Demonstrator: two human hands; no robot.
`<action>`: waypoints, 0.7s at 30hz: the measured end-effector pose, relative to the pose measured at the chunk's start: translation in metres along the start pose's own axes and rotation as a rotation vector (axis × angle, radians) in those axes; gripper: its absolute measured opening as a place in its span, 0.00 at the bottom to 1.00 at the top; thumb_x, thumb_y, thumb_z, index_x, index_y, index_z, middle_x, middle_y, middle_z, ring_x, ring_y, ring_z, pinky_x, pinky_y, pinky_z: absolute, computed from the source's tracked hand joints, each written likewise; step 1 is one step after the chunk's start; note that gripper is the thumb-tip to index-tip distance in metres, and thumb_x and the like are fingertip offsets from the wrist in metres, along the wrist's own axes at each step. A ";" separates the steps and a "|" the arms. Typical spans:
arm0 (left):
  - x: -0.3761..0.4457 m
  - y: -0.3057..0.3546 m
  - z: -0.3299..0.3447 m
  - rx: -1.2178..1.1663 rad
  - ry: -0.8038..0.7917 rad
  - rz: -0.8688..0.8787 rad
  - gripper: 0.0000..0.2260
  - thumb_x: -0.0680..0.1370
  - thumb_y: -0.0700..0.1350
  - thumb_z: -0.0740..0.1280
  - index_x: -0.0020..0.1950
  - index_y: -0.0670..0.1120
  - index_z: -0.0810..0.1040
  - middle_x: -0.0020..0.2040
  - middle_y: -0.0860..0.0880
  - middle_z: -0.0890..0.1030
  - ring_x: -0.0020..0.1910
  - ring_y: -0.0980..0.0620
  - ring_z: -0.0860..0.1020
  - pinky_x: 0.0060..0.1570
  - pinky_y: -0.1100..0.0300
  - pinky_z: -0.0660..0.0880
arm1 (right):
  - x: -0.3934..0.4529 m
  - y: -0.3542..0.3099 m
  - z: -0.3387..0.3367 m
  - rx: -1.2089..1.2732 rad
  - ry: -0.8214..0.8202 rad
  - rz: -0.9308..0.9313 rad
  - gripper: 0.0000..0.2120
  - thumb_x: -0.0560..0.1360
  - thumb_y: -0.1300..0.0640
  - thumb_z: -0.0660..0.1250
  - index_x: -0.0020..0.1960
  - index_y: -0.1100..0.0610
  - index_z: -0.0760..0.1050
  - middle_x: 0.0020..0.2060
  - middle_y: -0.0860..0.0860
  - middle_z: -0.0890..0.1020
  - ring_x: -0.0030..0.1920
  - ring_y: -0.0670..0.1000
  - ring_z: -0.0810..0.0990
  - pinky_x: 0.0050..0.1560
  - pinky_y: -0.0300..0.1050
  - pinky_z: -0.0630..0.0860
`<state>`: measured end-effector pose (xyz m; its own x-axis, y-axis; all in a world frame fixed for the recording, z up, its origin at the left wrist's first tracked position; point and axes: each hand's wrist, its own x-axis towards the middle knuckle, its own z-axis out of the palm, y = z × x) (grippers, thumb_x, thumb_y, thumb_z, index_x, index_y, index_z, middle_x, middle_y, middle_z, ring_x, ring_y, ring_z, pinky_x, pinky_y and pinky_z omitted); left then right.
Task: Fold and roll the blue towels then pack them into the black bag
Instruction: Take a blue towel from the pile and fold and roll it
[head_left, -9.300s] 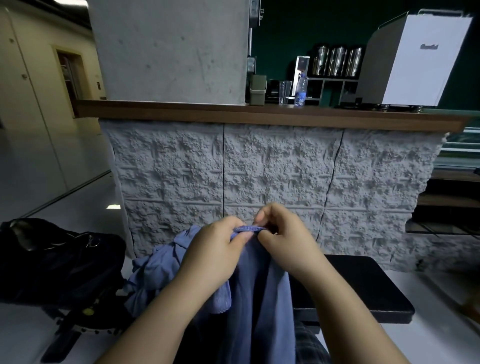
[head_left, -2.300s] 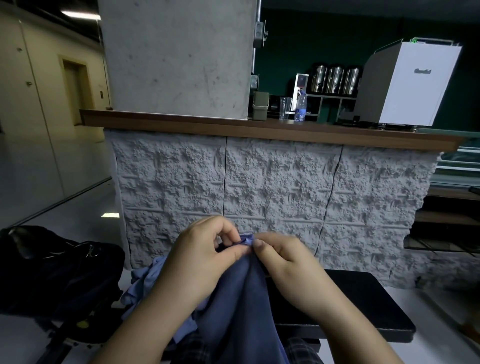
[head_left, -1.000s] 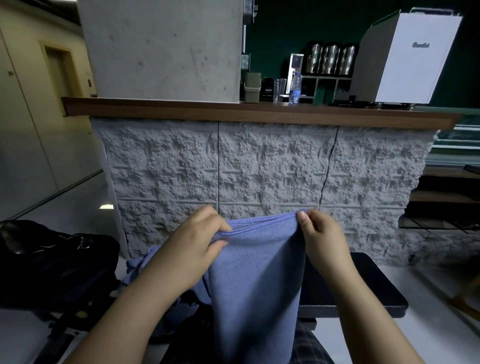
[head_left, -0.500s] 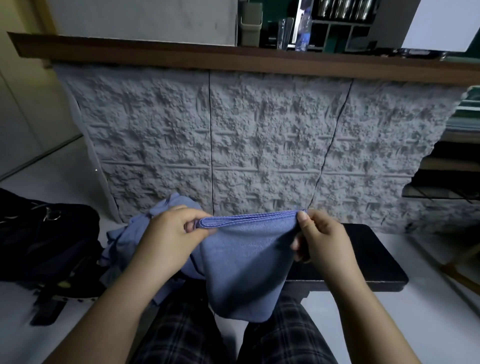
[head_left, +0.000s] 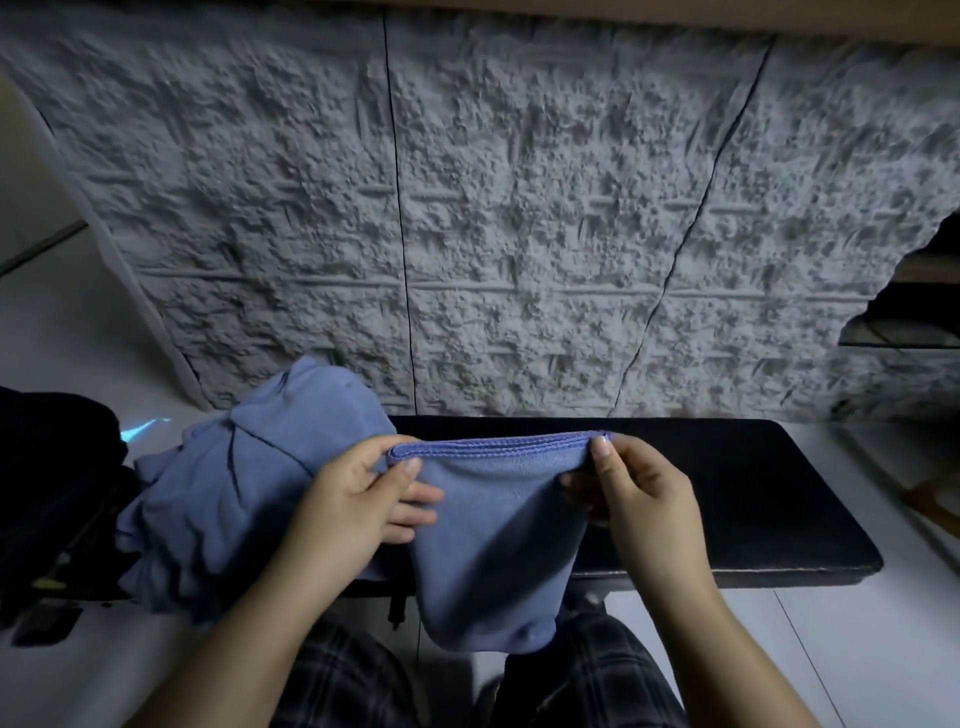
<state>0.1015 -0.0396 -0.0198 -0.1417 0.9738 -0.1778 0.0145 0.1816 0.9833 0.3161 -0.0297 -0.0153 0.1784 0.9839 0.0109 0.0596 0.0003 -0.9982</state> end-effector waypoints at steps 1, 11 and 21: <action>0.012 -0.003 0.000 -0.013 -0.010 -0.018 0.06 0.80 0.41 0.60 0.47 0.50 0.74 0.33 0.48 0.84 0.31 0.51 0.82 0.27 0.64 0.75 | 0.009 0.005 0.003 -0.016 0.003 -0.004 0.09 0.79 0.57 0.63 0.42 0.56 0.79 0.34 0.57 0.84 0.34 0.47 0.81 0.35 0.38 0.77; 0.129 -0.027 0.017 -0.036 0.011 0.046 0.05 0.80 0.40 0.60 0.48 0.49 0.72 0.44 0.45 0.81 0.41 0.50 0.81 0.41 0.63 0.76 | 0.117 0.055 0.040 -0.041 0.068 0.058 0.11 0.79 0.54 0.62 0.42 0.53 0.79 0.36 0.55 0.84 0.40 0.53 0.83 0.37 0.39 0.78; 0.183 -0.100 0.033 0.194 -0.051 0.086 0.28 0.78 0.37 0.63 0.74 0.46 0.55 0.57 0.49 0.75 0.55 0.52 0.75 0.55 0.61 0.68 | 0.165 0.112 0.056 -0.270 -0.050 0.052 0.16 0.78 0.52 0.64 0.65 0.52 0.70 0.49 0.52 0.82 0.48 0.51 0.82 0.51 0.49 0.77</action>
<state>0.1066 0.1251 -0.1520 -0.0816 0.9916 -0.1001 0.2151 0.1156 0.9697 0.2967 0.1428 -0.1282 0.1396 0.9890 -0.0497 0.3126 -0.0916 -0.9455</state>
